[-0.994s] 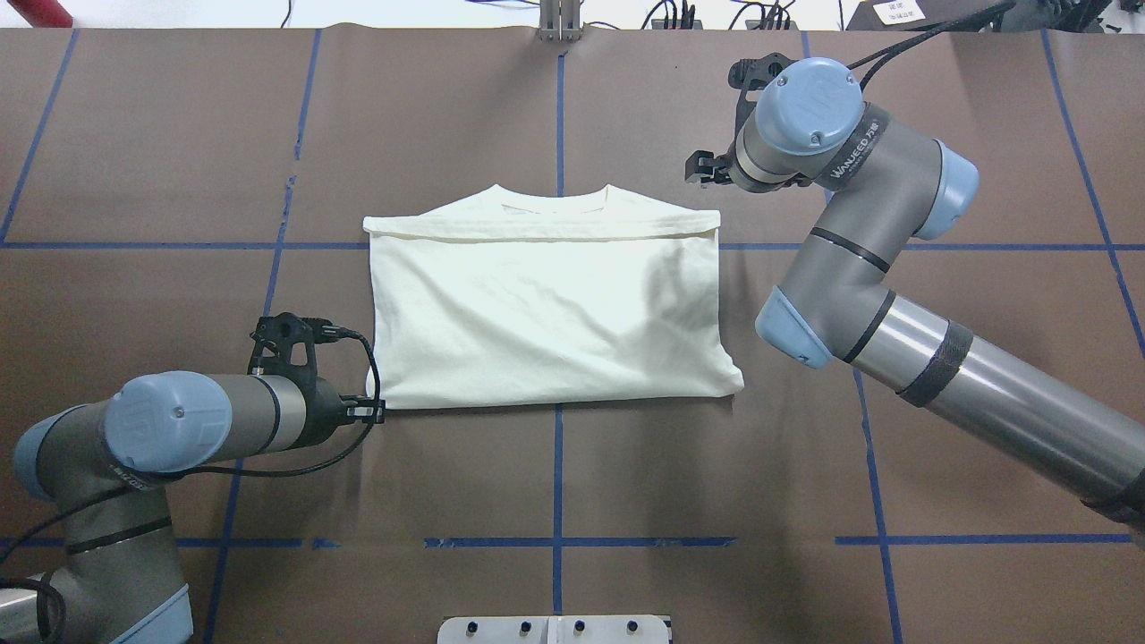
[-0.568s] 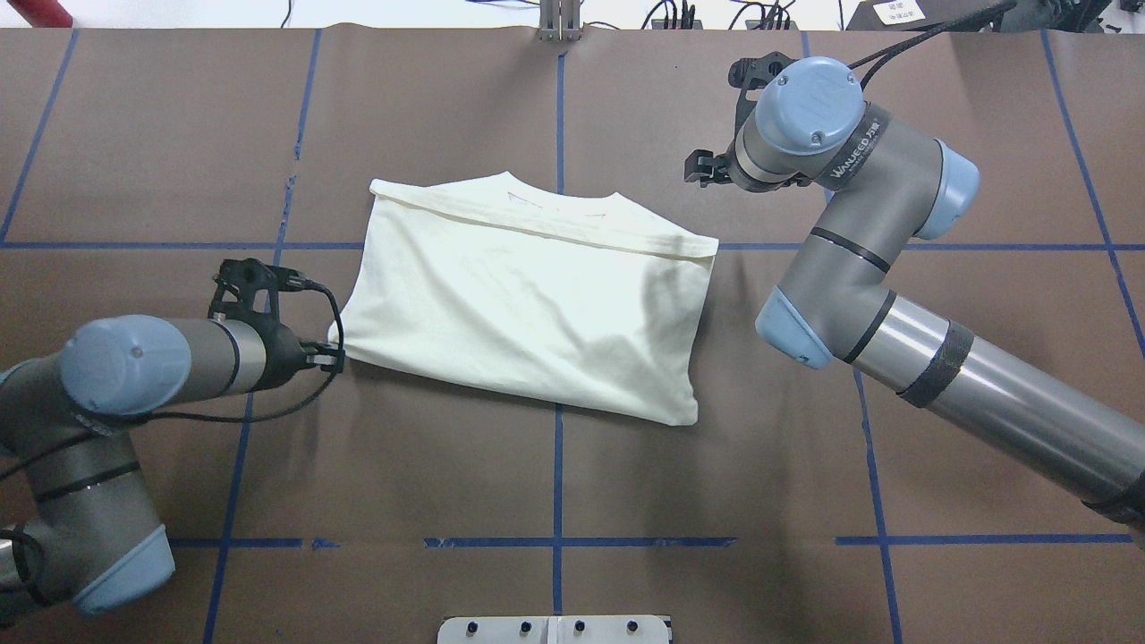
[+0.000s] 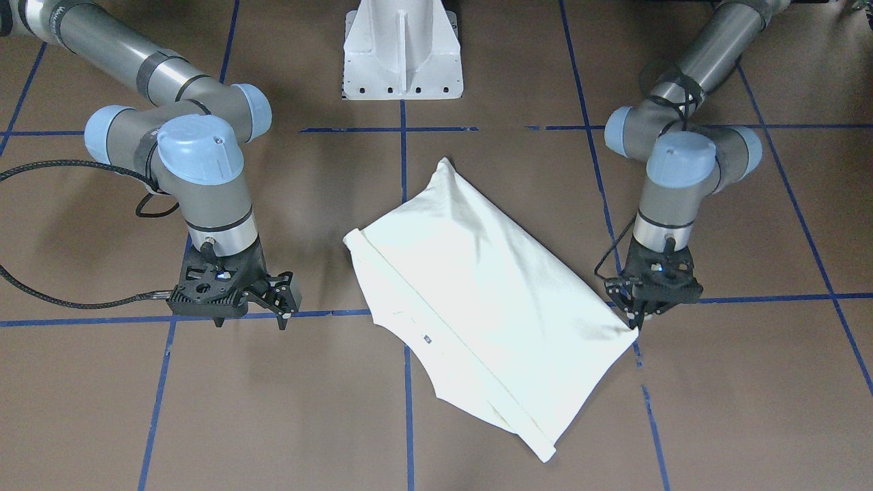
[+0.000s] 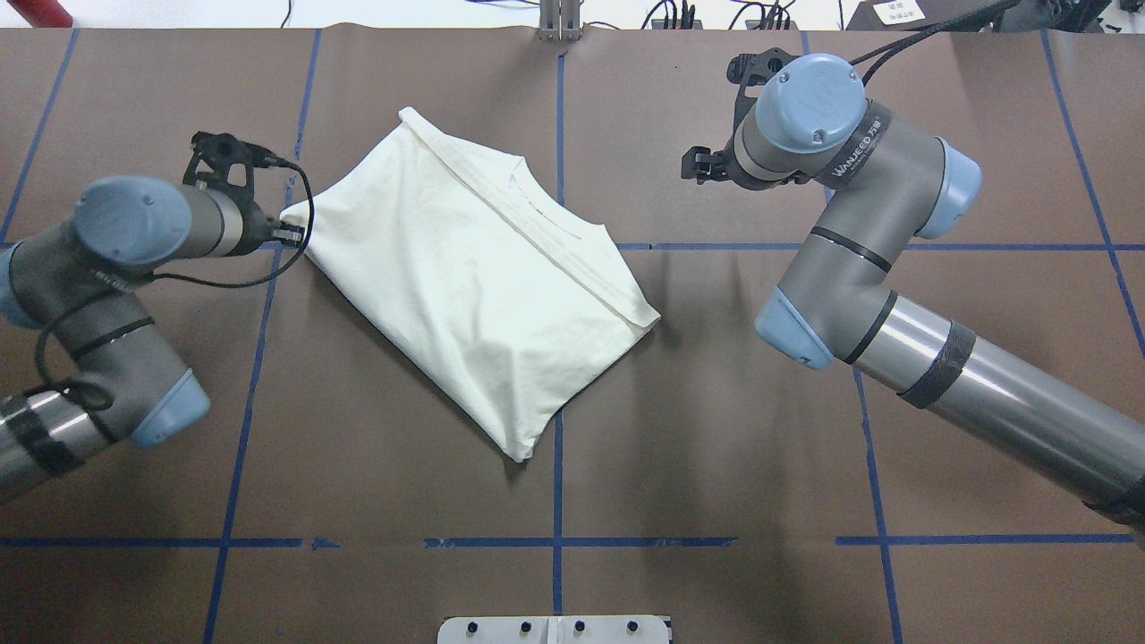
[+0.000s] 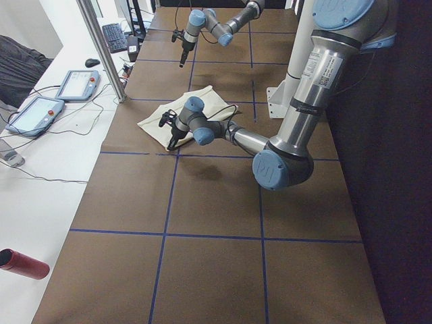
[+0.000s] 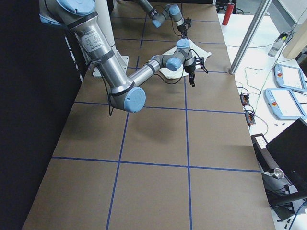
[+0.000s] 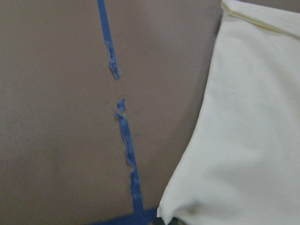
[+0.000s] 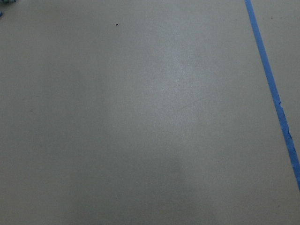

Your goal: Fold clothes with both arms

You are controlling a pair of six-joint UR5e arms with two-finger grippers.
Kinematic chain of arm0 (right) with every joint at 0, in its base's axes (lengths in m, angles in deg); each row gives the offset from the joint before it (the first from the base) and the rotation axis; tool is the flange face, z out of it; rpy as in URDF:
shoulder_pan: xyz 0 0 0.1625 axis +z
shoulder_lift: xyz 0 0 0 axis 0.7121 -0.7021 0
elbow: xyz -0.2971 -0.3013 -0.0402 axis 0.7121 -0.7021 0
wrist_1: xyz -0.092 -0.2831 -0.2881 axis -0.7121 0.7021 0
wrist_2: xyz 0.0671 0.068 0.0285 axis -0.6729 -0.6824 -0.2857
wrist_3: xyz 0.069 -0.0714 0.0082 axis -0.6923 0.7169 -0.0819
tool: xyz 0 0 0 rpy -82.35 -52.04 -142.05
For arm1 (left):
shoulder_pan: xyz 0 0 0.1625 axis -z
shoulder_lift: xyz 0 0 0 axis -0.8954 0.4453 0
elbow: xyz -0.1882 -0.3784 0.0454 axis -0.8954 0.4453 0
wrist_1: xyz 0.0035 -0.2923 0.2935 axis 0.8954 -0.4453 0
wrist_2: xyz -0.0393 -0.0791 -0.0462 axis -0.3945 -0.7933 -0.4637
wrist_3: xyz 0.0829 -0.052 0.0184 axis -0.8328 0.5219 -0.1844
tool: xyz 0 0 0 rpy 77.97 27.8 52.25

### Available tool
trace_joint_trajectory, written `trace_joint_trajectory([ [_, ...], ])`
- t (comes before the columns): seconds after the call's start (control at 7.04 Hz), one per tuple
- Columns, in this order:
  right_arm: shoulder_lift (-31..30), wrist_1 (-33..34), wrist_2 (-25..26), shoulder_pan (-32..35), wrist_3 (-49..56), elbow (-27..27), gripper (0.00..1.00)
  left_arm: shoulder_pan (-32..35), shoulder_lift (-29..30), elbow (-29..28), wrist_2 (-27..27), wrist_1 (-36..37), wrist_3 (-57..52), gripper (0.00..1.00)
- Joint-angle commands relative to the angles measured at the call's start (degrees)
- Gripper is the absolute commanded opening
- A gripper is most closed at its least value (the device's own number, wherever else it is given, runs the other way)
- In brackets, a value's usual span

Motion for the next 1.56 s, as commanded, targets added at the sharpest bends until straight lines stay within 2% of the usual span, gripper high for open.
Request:
trace_joint_trajectory([
  [0.0,0.1,0.0,0.0,0.0,0.0,0.2,1.0,2.8,12.5,-14.0,0.7,-0.2,-0.5,0.0],
  [0.14,0.1,0.0,-0.1,0.0,0.0,0.3,1.0,2.9,17.0,-21.0,1.2,-5.3,-0.5,0.0],
  [0.28,0.1,0.0,-0.1,0.0,-0.1,0.3,1.0,2.9,18.6,-27.3,1.2,-11.1,-0.5,0.0],
  [0.43,0.1,0.0,-0.2,0.0,-0.1,0.3,1.0,4.2,18.7,-27.2,1.1,-11.8,-1.2,0.0],
  [0.57,0.5,0.0,-0.2,-0.3,-0.2,1.6,1.0,6.2,18.4,-26.7,0.3,-12.3,-3.7,0.99],
  [0.71,0.8,-1.3,-0.2,-0.7,-0.7,2.8,1.0,7.3,17.3,-23.6,-2.5,-12.7,-4.8,1.0],
  [0.99,3.1,-3.1,0.0,-3.3,-10.0,1.0,0.98,9.2,10.5,-14.1,-12.1,-14.9,-6.5,1.0],
  [1.14,5.9,-3.1,0.2,-5.6,-18.0,-1.3,0.73,9.4,7.5,-10.7,-12.5,-14.9,-7.1,1.0],
  [1.28,8.3,-2.9,0.5,-7.5,-20.9,-2.9,0.64,9.4,6.9,-10.4,-13.6,-16.8,-7.0,1.0],
  [1.42,10.8,-2.9,1.1,-9.0,-21.1,-6.2,0.64,9.5,6.2,-10.4,-16.1,-18.1,-7.1,1.0],
])
